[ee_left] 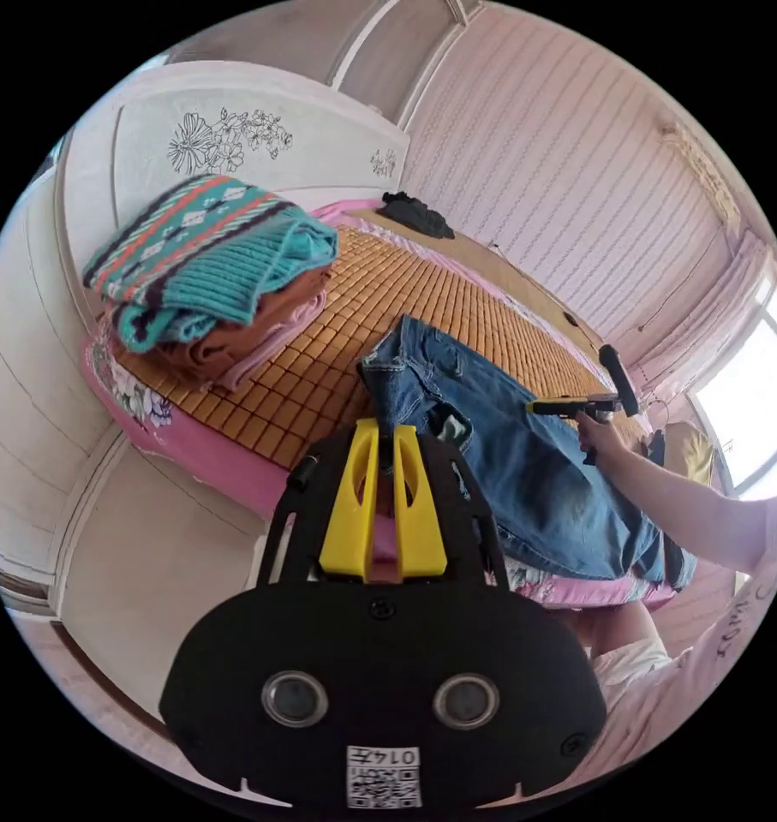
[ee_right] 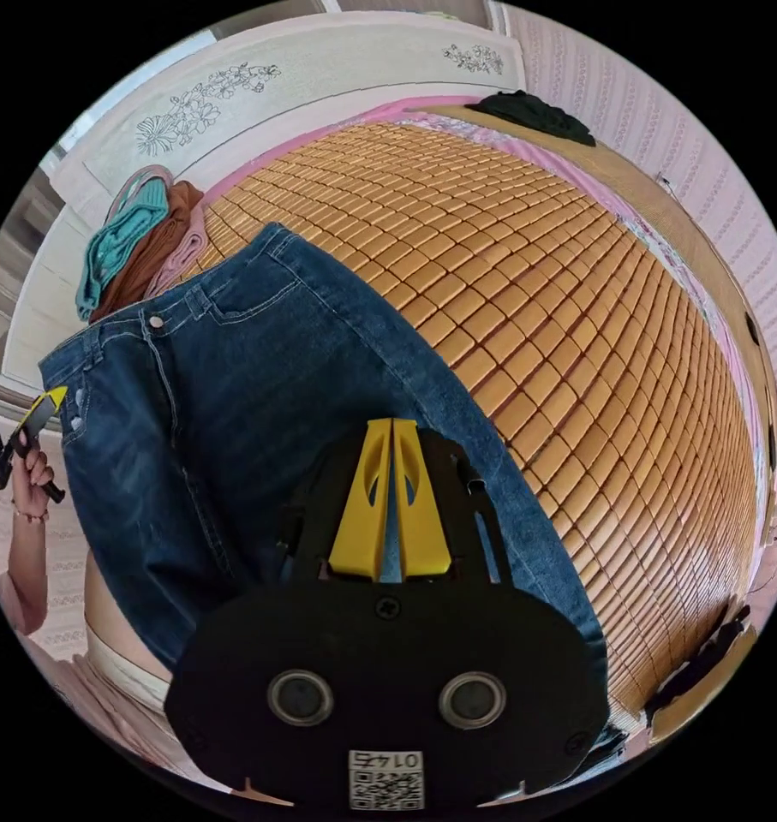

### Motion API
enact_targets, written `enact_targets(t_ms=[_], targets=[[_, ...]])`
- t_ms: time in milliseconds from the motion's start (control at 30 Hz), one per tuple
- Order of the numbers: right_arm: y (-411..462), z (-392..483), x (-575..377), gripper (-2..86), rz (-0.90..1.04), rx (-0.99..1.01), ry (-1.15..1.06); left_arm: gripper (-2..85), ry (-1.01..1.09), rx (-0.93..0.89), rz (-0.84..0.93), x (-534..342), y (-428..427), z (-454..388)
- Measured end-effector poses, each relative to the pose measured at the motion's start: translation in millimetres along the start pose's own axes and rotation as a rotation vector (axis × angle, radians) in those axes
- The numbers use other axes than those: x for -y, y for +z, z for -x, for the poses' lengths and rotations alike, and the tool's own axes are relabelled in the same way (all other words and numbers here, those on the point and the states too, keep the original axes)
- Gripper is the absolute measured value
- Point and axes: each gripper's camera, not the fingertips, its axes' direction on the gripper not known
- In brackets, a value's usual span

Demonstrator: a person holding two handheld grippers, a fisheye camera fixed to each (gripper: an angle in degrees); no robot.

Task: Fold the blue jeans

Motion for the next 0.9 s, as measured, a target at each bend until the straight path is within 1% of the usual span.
enact_targets(t_ms=[33,67,100,133,167,200,233,267,300,400,467,500,567,600,667,700,767,833,900], targets=[[0.2,3.8,10.5,-0.4,-0.026,-0.023,-0.010,0.3,-0.064,-0.007,-0.027,5.1,-1.0,17.6],[4.8,8.2,20.3,-0.4,-0.010,-0.017,-0.013,0.4,-0.111,0.027,-0.028,4.5,7.6,38.7],[2.8,11.2,23.1,-0.4,-0.034,-0.004,-0.025,0.5,-0.123,0.069,-0.017,2.5,15.9,48.7],[-0.5,15.8,26.7,-0.4,-0.037,0.038,-0.032,0.9,-0.101,0.186,0.030,-1.9,39.0,62.6],[-12.4,18.2,22.5,-0.4,-0.095,0.083,-0.026,1.4,-0.015,0.331,0.124,-5.4,70.9,67.7],[-22.2,18.4,16.6,-0.4,-0.150,0.107,-0.023,1.8,0.008,0.384,0.181,-6.9,86.3,70.7],[-43.1,15.8,-0.3,-0.4,-0.247,0.150,-0.021,2.5,0.029,0.427,0.234,-10.7,105.9,76.2],[-62.2,7.9,-22.0,-0.4,-0.305,0.175,-0.014,3.1,0.026,0.417,0.194,-13.0,104.5,78.9],[-70.6,1.9,-34.9,-0.3,-0.324,0.178,-0.012,3.5,0.012,0.401,0.194,-13.1,103.4,81.8],[-97.6,-52.4,-113.8,0.6,-0.325,0.057,0.119,5.3,-0.052,0.338,0.144,-22.6,81.7,90.4],[-108.2,-112.4,-187.8,4.7,-0.217,-0.143,0.334,5.5,-0.020,0.349,0.066,-38.6,55.0,77.3],[-110.5,-127.4,-207.2,6.0,-0.184,-0.194,0.395,5.5,0.001,0.352,0.051,-42.8,49.5,70.9],[-118.2,-182.4,-283.6,9.9,-0.059,-0.320,0.660,5.2,0.112,0.317,0.026,-58.3,40.2,36.5],[-119.2,-193.9,-301.1,10.2,-0.042,-0.330,0.724,5.2,0.145,0.297,0.029,-61.7,41.8,26.2],[-116.7,-227.9,-352.6,10.9,-0.020,-0.284,0.915,5.2,0.242,0.167,0.058,-73.3,62.1,-16.7],[-114.3,-233.5,-360.4,10.9,-0.018,-0.274,0.945,5.2,0.256,0.130,0.066,-75.6,69.9,-27.2],[-94.8,-247.0,-377.3,9.3,0.028,-0.232,0.996,5.8,0.346,-0.019,0.111,-82.0,111.2,-77.8],[-94.8,-242.4,-381.3,8.3,-0.028,-0.277,0.984,6.4,0.405,-0.088,0.157,-82.9,145.5,-116.9],[-95.0,-238.9,-379.2,6.0,-0.026,-0.269,0.941,6.5,0.443,-0.166,0.190,-82.7,175.0,-151.5]])
